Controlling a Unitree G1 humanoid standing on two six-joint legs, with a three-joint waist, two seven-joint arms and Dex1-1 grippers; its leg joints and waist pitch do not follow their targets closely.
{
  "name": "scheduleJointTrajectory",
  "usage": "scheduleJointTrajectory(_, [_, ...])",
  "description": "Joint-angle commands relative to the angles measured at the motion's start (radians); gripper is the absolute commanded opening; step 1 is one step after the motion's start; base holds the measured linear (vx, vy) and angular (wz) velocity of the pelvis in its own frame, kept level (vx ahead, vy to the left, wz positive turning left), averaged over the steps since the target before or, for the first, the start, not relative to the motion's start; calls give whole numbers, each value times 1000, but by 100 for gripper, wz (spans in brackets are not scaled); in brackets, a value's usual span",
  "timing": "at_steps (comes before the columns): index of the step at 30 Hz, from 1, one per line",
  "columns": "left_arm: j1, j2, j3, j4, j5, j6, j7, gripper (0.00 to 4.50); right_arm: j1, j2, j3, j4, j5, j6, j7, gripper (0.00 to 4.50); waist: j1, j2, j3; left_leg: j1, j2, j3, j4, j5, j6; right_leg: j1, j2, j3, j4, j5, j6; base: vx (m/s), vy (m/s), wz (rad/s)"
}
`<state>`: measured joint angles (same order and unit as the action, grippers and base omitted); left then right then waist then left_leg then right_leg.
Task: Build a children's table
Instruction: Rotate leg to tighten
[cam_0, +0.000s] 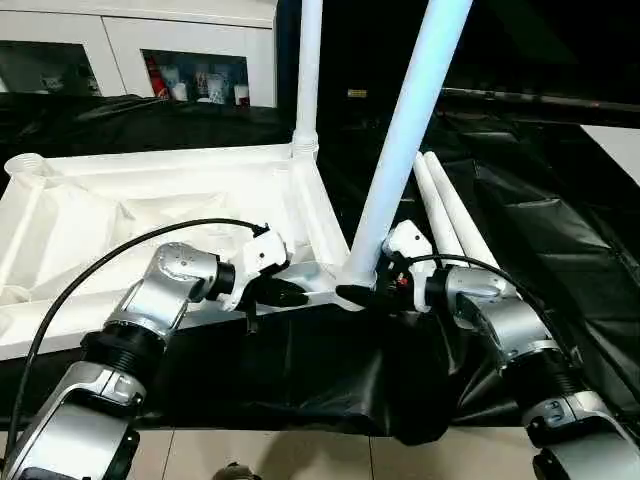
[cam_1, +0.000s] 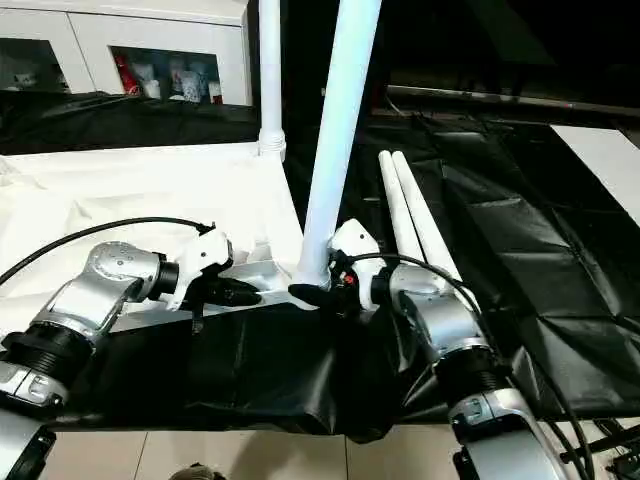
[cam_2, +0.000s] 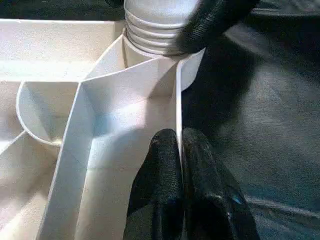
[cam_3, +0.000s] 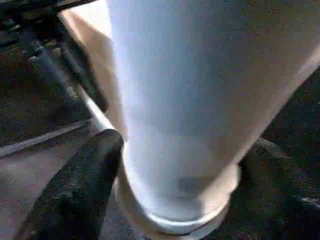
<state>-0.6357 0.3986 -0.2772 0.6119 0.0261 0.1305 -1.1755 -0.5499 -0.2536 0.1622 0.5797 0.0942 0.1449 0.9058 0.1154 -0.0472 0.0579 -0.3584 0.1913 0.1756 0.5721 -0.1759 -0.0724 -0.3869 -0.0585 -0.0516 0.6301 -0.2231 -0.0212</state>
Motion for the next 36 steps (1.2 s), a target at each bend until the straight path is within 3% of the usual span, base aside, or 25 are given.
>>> scheduleJointTrajectory(1, [-18, -38, 5, 59, 26, 28, 107, 0, -20, 33, -61, 30, 28, 39, -111, 318, -3, 0, -62, 12, 44, -8, -58, -119, 33, 45, -88, 52, -70, -31, -221, 0, 0, 0])
scheduleJointTrajectory(2, [-21, -41, 7, 63, 27, 31, 115, 0, -21, 39, -68, 33, 32, 43, -123, 293, -5, 1, -60, 14, 43, -7, -61, -140, 24, 42, -88, 52, -75, -64, -221, 0, 0, 0])
scheduleJointTrajectory(4, [-48, -71, 18, 102, 39, 48, 191, 0, -28, 87, -123, 63, 56, 73, -240, 285, -4, 0, -60, 12, 44, -10, -63, -160, 6, 45, -92, 53, -79, -123, -206, 0, 0, 0])
scheduleJointTrajectory(6, [-100, -135, 46, 179, 55, 70, 357, 0, -49, 143, -191, 133, 67, 74, -436, 278, -7, 2, -60, 16, 42, -10, -64, -173, -10, 40, -90, 52, -81, -143, -202, 0, 0, 0])
scheduleJointTrajectory(8, [-119, -162, 51, 207, 58, 73, 406, 0, -56, 159, -203, 157, 62, 71, -497, 277, -6, 1, -59, 17, 42, -11, -66, -183, -22, 39, -92, 53, -86, -170, -194, 0, 0, 0])
scheduleJointTrajectory(11, [-141, -199, 40, 246, 71, 31, 441, 0, -69, 175, -196, 190, 29, 52, -563, 276, -6, 4, -66, 10, 38, -10, -60, -133, -5, 47, -88, 54, -77, -54, -190, 0, 0, 0])
scheduleJointTrajectory(15, [-150, -210, 21, 260, 81, -20, 416, 0, -70, 187, -195, 178, 19, 24, -560, 276, -3, 8, -65, 9, 38, -10, -60, -129, 11, 49, -89, 53, -76, -21, -193, 0, 0, 0])
scheduleJointTrajectory(16, [-154, -212, 21, 267, 80, -34, 414, 0, -70, 192, -209, 175, 28, 16, -560, 310, -4, 6, -65, 9, 39, -11, -60, -136, 11, 50, -89, 52, -76, -27, -196, 0, 0, 0])
scheduleJointTrajectory(19, [-162, -215, 23, 287, 80, -79, 413, 0, -77, 193, -224, 177, 33, -7, -579, 344, -4, 11, -64, 11, 40, -11, -62, -157, 6, 48, -89, 53, -80, -56, -197, 0, 0, 0])
scheduleJointTrajectory(25, [-170, -222, 25, 312, 83, -123, 414, 0, -85, 172, -238, 172, 25, -45, -636, 376, -5, 4, -64, 10, 40, -11, -62, -143, 10, 49, -91, 52, -78, -59, -194, 0, 0, 0])
scheduleJointTrajectory(30, [-185, -240, 40, 334, 79, -167, 422, 0, -21, 149, -291, 4, 66, -64, -631, 376, 4, 2, -65, 12, 41, -9, -59, -122, 35, 50, -90, 54, -75, -15, -181, 0, 0, 0])
scheduleJointTrajectory(33, [-216, -266, 70, 373, 66, -234, 506, 0, 105, 112, -288, -202, 89, -20, -568, 376, 10, 1, -67, 7, 39, -10, -56, -92, 58, 55, -84, 52, -71, 52, -178, 0, 0, 0])
scheduleJointTrajectory(34, [-227, -276, 94, 375, 42, -240, 510, 0, 137, 99, -280, -241, 90, -9, -557, 376, 15, 7, -68, 5, 39, -11, -53, -82, 66, 55, -87, 52, -69, 72, -175, 0, 0, 0])
scheduleJointTrajectory(36, [-241, -284, 127, 376, 12, -227, 509, 45, 172, 86, -274, -282, 91, 0, -549, 383, 17, 2, -72, 2, 36, -11, -50, -58, 73, 59, -86, 50, -66, 105, -182, 0, 0, 0])
